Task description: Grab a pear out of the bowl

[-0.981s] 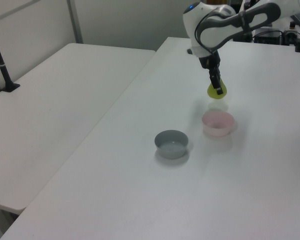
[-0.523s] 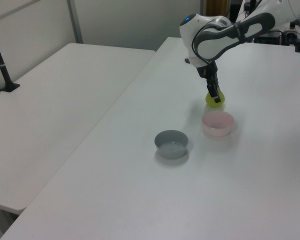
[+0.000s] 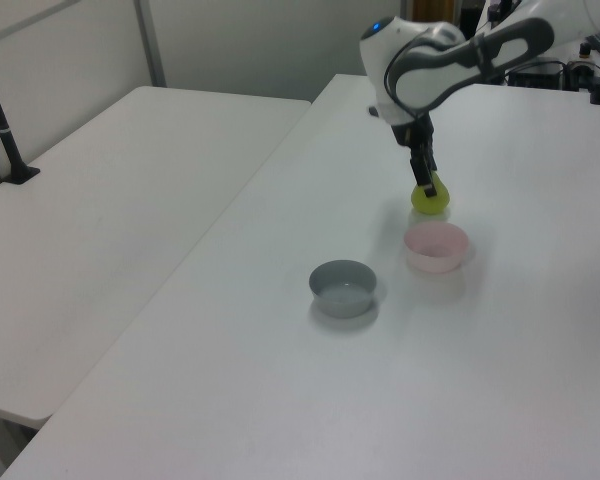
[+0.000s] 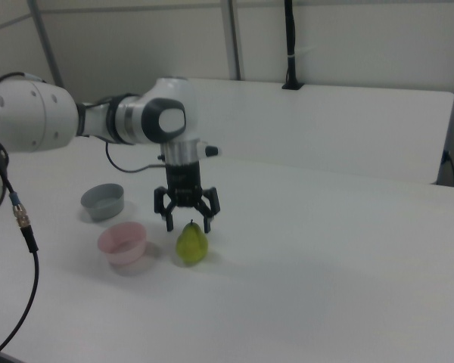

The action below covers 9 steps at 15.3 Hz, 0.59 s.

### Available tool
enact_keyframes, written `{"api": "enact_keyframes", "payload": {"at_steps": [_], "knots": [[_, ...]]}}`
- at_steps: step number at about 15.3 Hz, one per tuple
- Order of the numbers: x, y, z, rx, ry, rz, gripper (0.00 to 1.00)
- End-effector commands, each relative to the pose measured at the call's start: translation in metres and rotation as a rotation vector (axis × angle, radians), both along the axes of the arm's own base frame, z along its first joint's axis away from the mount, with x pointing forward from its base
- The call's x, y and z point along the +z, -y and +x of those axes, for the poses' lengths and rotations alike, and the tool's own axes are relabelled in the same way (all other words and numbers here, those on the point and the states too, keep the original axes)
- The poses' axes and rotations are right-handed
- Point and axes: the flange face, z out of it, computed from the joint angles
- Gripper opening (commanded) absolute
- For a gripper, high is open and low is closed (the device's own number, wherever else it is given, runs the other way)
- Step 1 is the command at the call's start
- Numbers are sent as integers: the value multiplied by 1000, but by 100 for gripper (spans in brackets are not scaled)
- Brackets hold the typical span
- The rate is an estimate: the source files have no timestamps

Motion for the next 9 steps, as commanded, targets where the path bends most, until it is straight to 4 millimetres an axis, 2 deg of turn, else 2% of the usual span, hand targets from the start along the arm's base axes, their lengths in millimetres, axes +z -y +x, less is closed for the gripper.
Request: {"api": "enact_keyframes", "payload": {"at_steps": [1, 3, 5, 9], "knots": [[105, 6, -26, -42, 88, 22, 100], [142, 11, -41, -58, 101, 32, 100], [171, 14, -55, -68, 116, 40, 100], [205, 38, -73, -114, 161, 53, 100]]}}
